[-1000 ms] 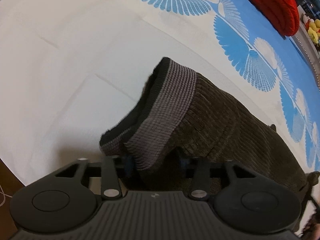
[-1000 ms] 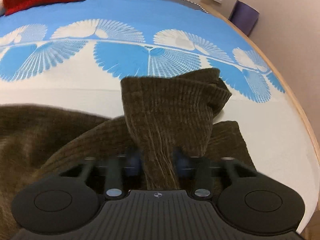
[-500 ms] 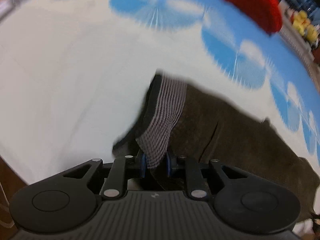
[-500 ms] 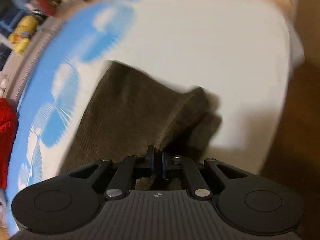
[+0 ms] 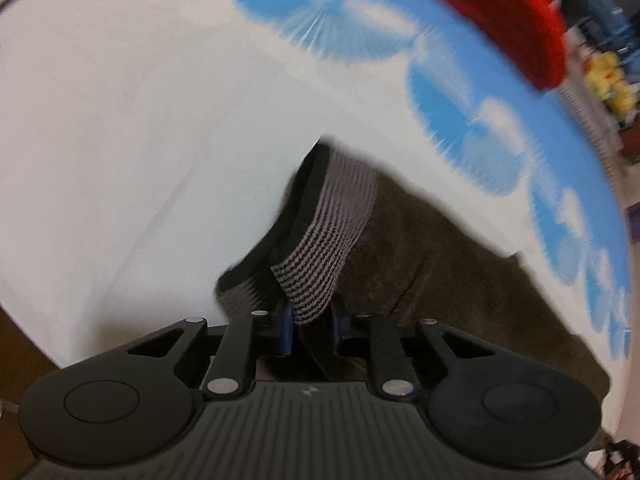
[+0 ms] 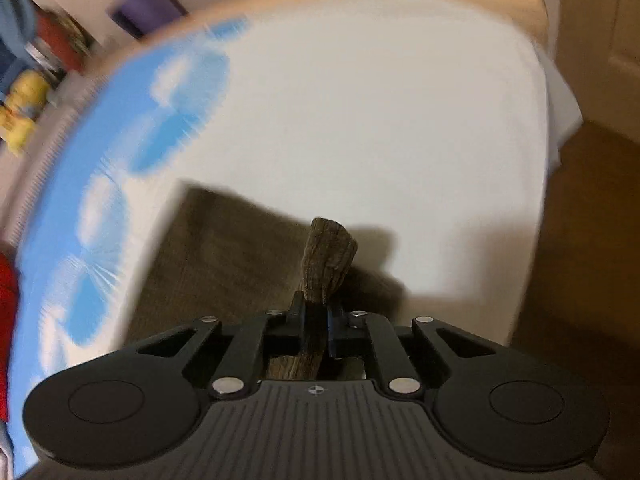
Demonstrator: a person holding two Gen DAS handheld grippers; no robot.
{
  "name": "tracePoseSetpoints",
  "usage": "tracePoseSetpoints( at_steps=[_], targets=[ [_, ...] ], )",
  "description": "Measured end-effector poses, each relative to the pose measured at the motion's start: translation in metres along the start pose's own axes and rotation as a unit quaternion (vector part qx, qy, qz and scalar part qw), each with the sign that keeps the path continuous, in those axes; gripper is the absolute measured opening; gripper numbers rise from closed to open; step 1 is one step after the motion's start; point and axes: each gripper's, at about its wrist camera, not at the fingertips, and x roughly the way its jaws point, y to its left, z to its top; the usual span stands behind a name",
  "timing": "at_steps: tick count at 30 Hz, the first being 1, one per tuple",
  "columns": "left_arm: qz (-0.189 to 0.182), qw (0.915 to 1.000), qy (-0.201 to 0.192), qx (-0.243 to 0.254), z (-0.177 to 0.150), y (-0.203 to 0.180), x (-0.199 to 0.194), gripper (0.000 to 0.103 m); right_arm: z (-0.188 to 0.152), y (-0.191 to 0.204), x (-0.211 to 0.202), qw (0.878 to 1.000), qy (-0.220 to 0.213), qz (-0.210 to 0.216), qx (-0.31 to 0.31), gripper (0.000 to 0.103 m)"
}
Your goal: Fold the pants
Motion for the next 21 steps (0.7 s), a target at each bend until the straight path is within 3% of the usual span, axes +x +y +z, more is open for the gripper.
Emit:
tracePoseSetpoints(
  at_steps=[3, 4, 6, 8, 9, 10, 13, 16, 18, 21],
  targets=[
    [-0.022, 0.9988, -0.041, 0.013, -0.007, -0.001, -0.027, 0.018, 0.005, 0.008, -0.038, 0.993, -0.093, 0.072, 0.007, 0.007],
    [-0.015, 0.9992, -0.034, 0.018, -0.008, 0.000, -0.026, 0.018, 0.006, 0.008, -0.041, 0.992, -0.102, 0.069, -0.001, 0.007],
    [0.020, 0.9991, 0.028, 0.027, -0.009, 0.004, -0.005, 0.019, 0.007, 0.000, -0.023, 0.998, -0.064, 0.001, 0.000, 0.007],
    [0.054, 0.9942, 0.073, 0.058, -0.012, 0.000, 0.013, 0.022, 0.002, -0.022, 0.011, 0.996, 0.030, -0.080, 0.029, 0.008],
    [0.065, 0.9922, 0.080, 0.070, -0.014, -0.001, 0.017, 0.028, -0.002, -0.034, 0.024, 0.992, 0.065, -0.099, 0.053, 0.009],
    [0.074, 0.9914, 0.077, 0.075, -0.013, -0.001, 0.015, 0.030, -0.001, -0.042, 0.026, 0.990, 0.066, -0.093, 0.077, 0.013],
    [0.071, 0.9953, 0.025, 0.061, -0.008, -0.002, -0.003, 0.034, 0.006, -0.026, 0.015, 0.993, 0.027, -0.111, 0.017, 0.019],
    [0.083, 0.9923, -0.045, 0.079, -0.007, -0.011, -0.022, 0.034, 0.007, -0.009, -0.005, 0.989, -0.043, -0.138, -0.040, 0.022],
    [0.054, 0.9891, -0.084, 0.109, -0.008, -0.025, -0.031, 0.032, 0.009, 0.004, -0.016, 0.984, -0.087, -0.143, -0.066, 0.022],
    [-0.002, 0.9826, -0.086, 0.165, -0.013, -0.046, -0.031, 0.033, 0.008, 0.022, -0.031, 0.983, -0.132, -0.084, -0.096, 0.022]
  ],
)
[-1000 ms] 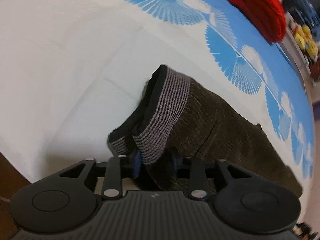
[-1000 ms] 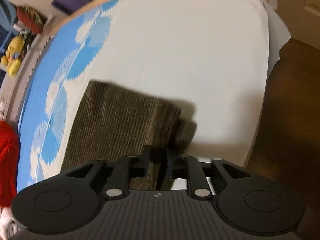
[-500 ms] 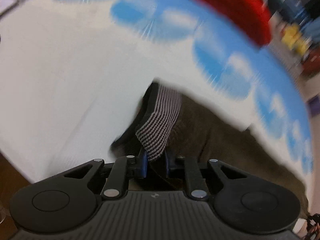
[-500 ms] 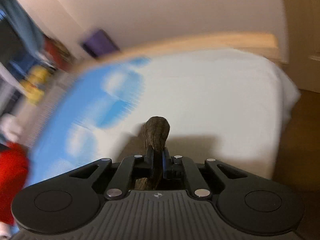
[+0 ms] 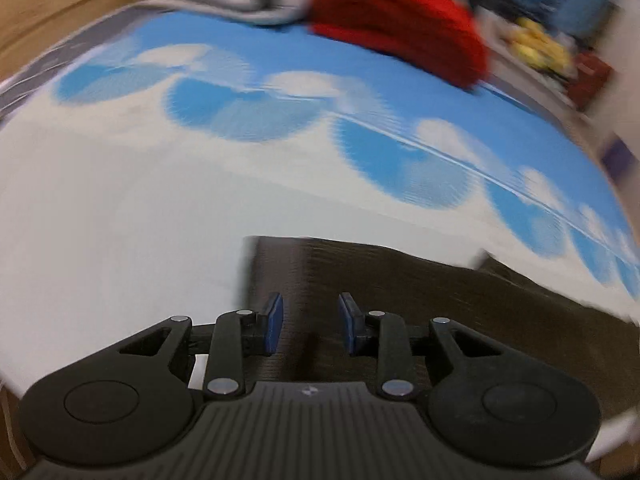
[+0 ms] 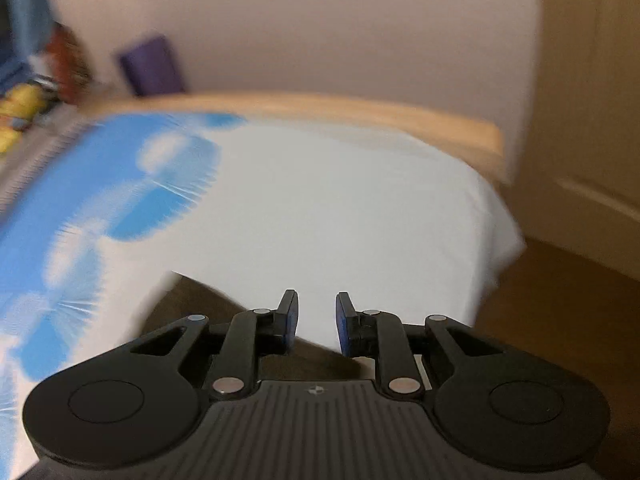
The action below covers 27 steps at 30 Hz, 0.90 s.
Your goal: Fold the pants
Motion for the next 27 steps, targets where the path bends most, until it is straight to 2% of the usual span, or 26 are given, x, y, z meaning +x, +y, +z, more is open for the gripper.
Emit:
tracePoseSetpoints(
  at_steps=[1, 3, 5, 6, 9, 11, 12, 14, 16, 18, 19, 20, 21, 22, 23, 25, 27],
  targets=[
    [0.004, 0.9996, 0.007, 0.026, -0.002, -0.008, 0.004, 0.033, 0.000, 0.006, -0.004, 1.000, -0.008, 0.024, -0.009, 0.022],
    [0.053, 0.9939, 0.052, 0.082, -0.009, -0.017, 0.026, 0.033, -0.002, 0.023, -0.007, 0.996, -0.002, 0.089, -0.020, 0.022],
    [0.107, 0.9799, 0.137, 0.098, -0.023, -0.010, 0.055, 0.032, -0.009, 0.046, -0.007, 0.988, 0.017, 0.149, -0.040, 0.022],
    [0.129, 0.9733, 0.162, 0.098, -0.028, -0.005, 0.063, 0.034, -0.014, 0.063, -0.009, 0.981, 0.026, 0.180, -0.060, 0.022],
    [0.113, 0.9812, 0.138, 0.074, -0.021, 0.002, 0.048, 0.034, -0.034, 0.115, -0.021, 0.957, 0.051, 0.256, -0.125, 0.022],
    [0.090, 0.9893, 0.098, 0.059, -0.016, 0.005, 0.034, 0.034, -0.052, 0.153, -0.034, 0.934, 0.065, 0.307, -0.171, 0.022],
    [0.079, 0.9923, 0.079, 0.054, -0.014, 0.006, 0.028, 0.034, -0.065, 0.175, -0.040, 0.918, 0.072, 0.336, -0.198, 0.020],
    [0.044, 0.9968, 0.050, 0.045, -0.009, 0.003, 0.019, 0.034, -0.085, 0.215, -0.054, 0.891, 0.084, 0.378, -0.236, 0.006],
    [0.008, 0.9980, 0.043, 0.046, -0.011, -0.004, 0.020, 0.034, -0.109, 0.257, -0.068, 0.860, 0.106, 0.423, -0.266, 0.006],
    [-0.009, 0.9952, 0.073, 0.063, -0.014, -0.014, 0.032, 0.035, -0.138, 0.294, -0.082, 0.828, 0.136, 0.455, -0.297, 0.006],
    [-0.001, 0.9908, 0.112, 0.076, -0.020, -0.016, 0.044, 0.038, -0.150, 0.310, -0.087, 0.812, 0.158, 0.469, -0.309, 0.008],
    [0.027, 0.9832, 0.157, 0.089, -0.029, -0.017, 0.060, 0.037, -0.163, 0.324, -0.091, 0.798, 0.179, 0.477, -0.321, 0.008],
    [0.047, 0.9756, 0.187, 0.104, -0.037, -0.018, 0.070, 0.032, -0.178, 0.338, -0.095, 0.787, 0.195, 0.480, -0.336, 0.008],
    [0.050, 0.9731, 0.190, 0.120, -0.040, -0.023, 0.072, 0.032, -0.194, 0.352, -0.100, 0.776, 0.205, 0.479, -0.355, 0.014],
    [0.049, 0.9729, 0.184, 0.131, -0.040, -0.028, 0.070, 0.035, -0.209, 0.364, -0.105, 0.766, 0.211, 0.479, -0.374, 0.025],
    [0.046, 0.9737, 0.182, 0.130, -0.039, -0.029, 0.067, 0.035, -0.234, 0.386, -0.110, 0.751, 0.219, 0.477, -0.400, 0.041],
    [0.042, 0.9743, 0.184, 0.123, -0.038, -0.026, 0.068, 0.035, -0.255, 0.404, -0.111, 0.743, 0.227, 0.475, -0.414, 0.043]
  ],
)
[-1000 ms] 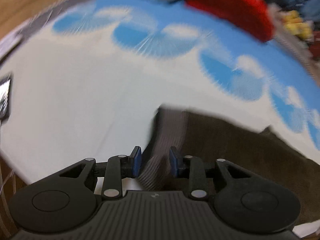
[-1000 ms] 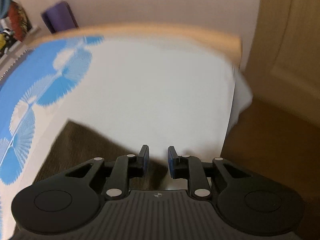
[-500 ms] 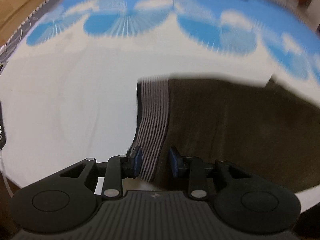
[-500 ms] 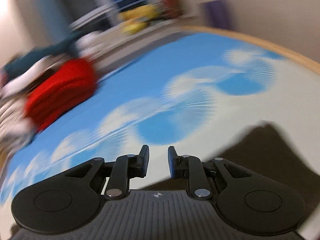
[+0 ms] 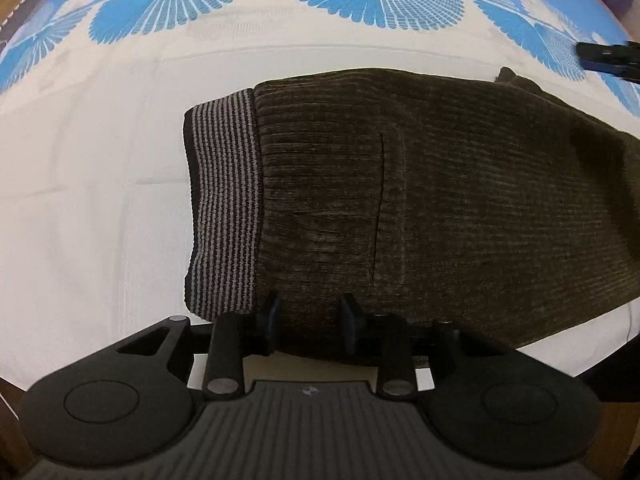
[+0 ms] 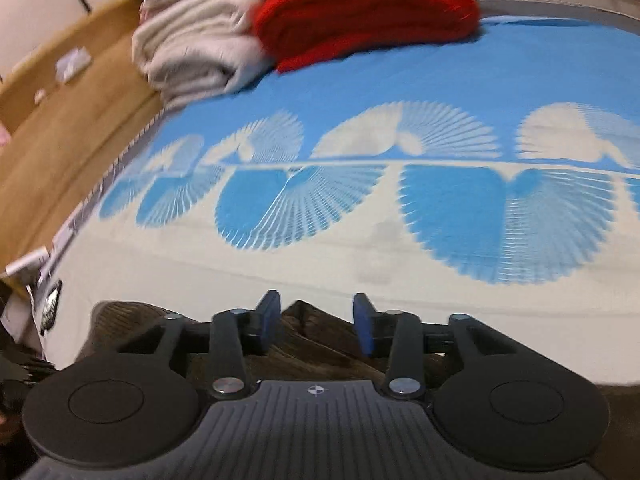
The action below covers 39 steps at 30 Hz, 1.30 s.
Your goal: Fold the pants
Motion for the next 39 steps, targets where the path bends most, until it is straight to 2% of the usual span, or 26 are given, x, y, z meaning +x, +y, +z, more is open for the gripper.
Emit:
tracePoseSetpoints(
  at_steps=[3, 9, 10, 11, 13, 15, 17, 19, 21, 23, 24, 25, 26, 28, 29, 30, 32, 34, 35, 36, 38, 39],
  targets=[
    [-0.006, 1.0000, 0.002, -0.004, 0.004, 0.003, 0.003, 0.035, 0.005, 0.005, 0.032, 0.999, 0.035, 0.024, 0.000, 0.043],
    [-0.017, 0.9998, 0.002, -0.005, 0.002, 0.009, 0.002, 0.035, 0.001, 0.010, 0.085, 0.993, 0.112, 0.030, -0.032, 0.043],
    [-0.018, 0.9998, 0.002, -0.005, 0.002, 0.010, 0.002, 0.035, 0.000, 0.009, 0.091, 0.991, 0.121, 0.042, -0.033, 0.035],
    [-0.019, 0.9998, 0.002, -0.004, 0.001, 0.011, 0.002, 0.035, -0.001, 0.009, 0.093, 0.990, 0.122, 0.056, -0.042, 0.012],
    [-0.020, 0.9998, 0.002, -0.003, 0.002, 0.010, 0.004, 0.035, 0.006, 0.015, 0.089, 0.991, 0.093, 0.063, -0.075, 0.009],
    [-0.018, 0.9998, 0.000, 0.000, 0.002, 0.010, 0.003, 0.035, 0.018, 0.017, 0.079, 0.993, 0.046, 0.077, -0.070, 0.008],
    [-0.017, 0.9998, 0.000, 0.002, 0.000, 0.009, 0.002, 0.035, 0.019, 0.025, 0.078, 0.993, 0.027, 0.060, -0.099, 0.008],
    [-0.017, 0.9999, 0.000, 0.001, 0.000, 0.010, 0.001, 0.035, 0.007, 0.038, 0.091, 0.987, 0.037, 0.017, -0.155, 0.009],
    [-0.017, 0.9999, -0.002, -0.002, 0.000, 0.008, -0.001, 0.035, -0.003, 0.042, 0.100, 0.980, 0.034, -0.050, -0.191, 0.009],
    [-0.022, 0.9996, -0.017, -0.005, 0.000, 0.009, -0.008, 0.035, 0.001, 0.040, 0.097, 0.971, 0.019, -0.134, -0.197, 0.009],
    [-0.024, 0.9989, -0.038, -0.009, 0.001, 0.010, -0.015, 0.035, 0.007, 0.033, 0.089, 0.970, -0.002, -0.160, -0.180, 0.009],
    [-0.027, 0.9977, -0.060, -0.015, 0.003, 0.013, -0.023, 0.035, 0.014, 0.024, 0.075, 0.975, -0.028, -0.165, -0.150, 0.010],
    [-0.037, 0.9954, -0.085, -0.024, 0.004, 0.016, -0.031, 0.035, 0.021, 0.016, 0.059, 0.980, -0.053, -0.151, -0.118, 0.012],
    [-0.066, 0.9882, -0.130, -0.046, 0.007, 0.023, -0.046, 0.035, 0.028, 0.004, 0.024, 0.989, -0.093, -0.086, -0.077, 0.013],
    [-0.075, 0.9849, -0.147, -0.053, 0.009, 0.025, -0.051, 0.035, 0.027, 0.002, 0.013, 0.992, -0.093, -0.041, -0.072, 0.014],
    [-0.078, 0.9827, -0.157, -0.060, 0.010, 0.027, -0.053, 0.035, 0.024, 0.000, 0.005, 0.994, -0.079, 0.007, -0.075, 0.014],
    [-0.070, 0.9827, -0.157, -0.068, 0.013, 0.029, -0.050, 0.035, 0.009, 0.003, 0.000, 0.991, -0.023, 0.083, -0.103, 0.014],
    [-0.033, 0.9892, -0.119, -0.078, 0.018, 0.032, -0.034, 0.035, -0.008, 0.004, 0.006, 0.986, 0.036, 0.105, -0.128, 0.014],
    [-0.002, 0.9926, -0.087, -0.084, 0.019, 0.035, -0.022, 0.030, -0.017, 0.003, 0.012, 0.984, 0.064, 0.096, -0.139, 0.014],
    [0.013, 0.9939, -0.063, -0.090, 0.020, 0.038, -0.014, 0.020, -0.029, -0.002, 0.019, 0.981, 0.094, 0.061, -0.158, 0.014],
    [0.017, 0.9926, -0.064, -0.102, 0.021, 0.041, -0.017, 0.020, -0.044, -0.019, 0.025, 0.976, 0.129, -0.016, -0.173, 0.013],
    [0.014, 0.9911, -0.074, -0.110, 0.022, 0.043, -0.021, 0.020, -0.047, -0.034, 0.020, 0.977, 0.134, -0.033, -0.160, 0.011]
  ],
)
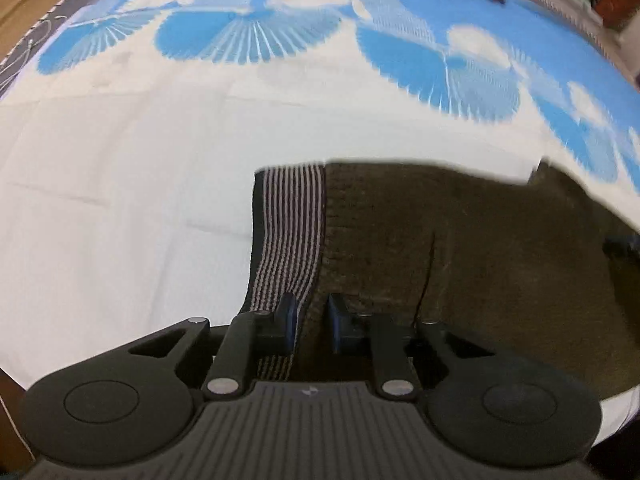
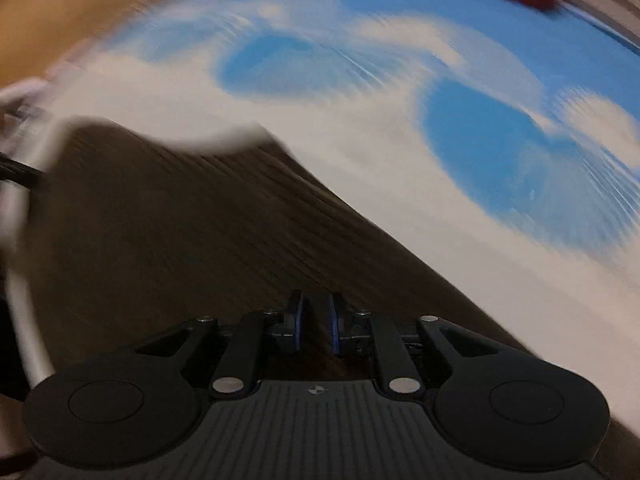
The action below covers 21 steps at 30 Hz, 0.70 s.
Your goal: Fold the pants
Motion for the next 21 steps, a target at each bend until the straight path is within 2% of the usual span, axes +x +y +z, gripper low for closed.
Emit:
tracePoseSetpoints(
  at_steps=[2, 4, 7, 8, 9, 10, 11, 12, 13, 15, 17, 19, 20, 21],
  targets=[
    [-0.002, 0.9997, -0.022, -0.011, 0.000, 0.002, -0.011, 0.022, -0.013, -0.030, -0.021, 0.999, -0.010, 0.000, 0.051, 0.012],
    [-0.006, 0.9989, -0.045, -0.015, 0.004, 0.000, -0.021, 0.022, -0.030, -0.055, -0.042, 0.996, -0.014, -0.038, 0.078, 0.014],
    [-0.042, 0.9960, -0.072, -0.033, 0.010, -0.004, -0.029, 0.023, -0.072, -0.092, -0.070, 0.990, 0.010, -0.075, 0.119, 0.014],
    [-0.054, 0.9952, -0.075, -0.034, 0.010, -0.008, -0.028, 0.026, -0.089, -0.102, -0.079, 0.987, 0.017, -0.091, 0.128, 0.014],
    [-0.060, 0.9953, -0.070, -0.030, 0.010, -0.012, -0.026, 0.031, -0.106, -0.111, -0.090, 0.985, 0.017, -0.103, 0.140, 0.014],
    [-0.051, 0.9969, -0.055, -0.021, 0.012, -0.019, -0.019, 0.034, -0.124, -0.121, -0.102, 0.981, 0.014, -0.118, 0.155, 0.014],
    [-0.026, 0.9992, -0.029, -0.011, 0.012, -0.024, -0.010, 0.038, -0.144, -0.132, -0.113, 0.975, 0.011, -0.139, 0.172, 0.014],
    [0.020, 0.9997, 0.016, 0.002, 0.009, -0.029, 0.006, 0.038, -0.161, -0.144, -0.122, 0.968, 0.012, -0.162, 0.190, 0.015],
    [0.048, 0.9978, 0.045, 0.016, 0.006, -0.032, 0.016, 0.036, -0.182, -0.153, -0.134, 0.958, 0.014, -0.188, 0.214, 0.016],
    [0.065, 0.9967, 0.032, 0.036, 0.007, -0.045, 0.011, 0.037, -0.225, -0.176, -0.162, 0.934, 0.007, -0.232, 0.272, 0.019],
    [0.059, 0.9977, 0.003, 0.033, 0.010, -0.056, -0.002, 0.037, -0.267, -0.196, -0.190, 0.898, -0.004, -0.284, 0.336, 0.027],
    [0.038, 0.9985, -0.025, 0.030, 0.010, -0.067, -0.017, 0.038, -0.313, -0.215, -0.225, 0.847, -0.032, -0.338, 0.409, 0.024],
    [0.032, 0.9985, -0.035, 0.029, 0.010, -0.073, -0.023, 0.038, -0.333, -0.221, -0.244, 0.824, -0.069, -0.335, 0.453, 0.026],
    [0.027, 0.9982, -0.045, 0.029, 0.010, -0.079, -0.030, 0.038, -0.353, -0.225, -0.262, 0.792, -0.107, -0.331, 0.501, 0.028]
  ],
)
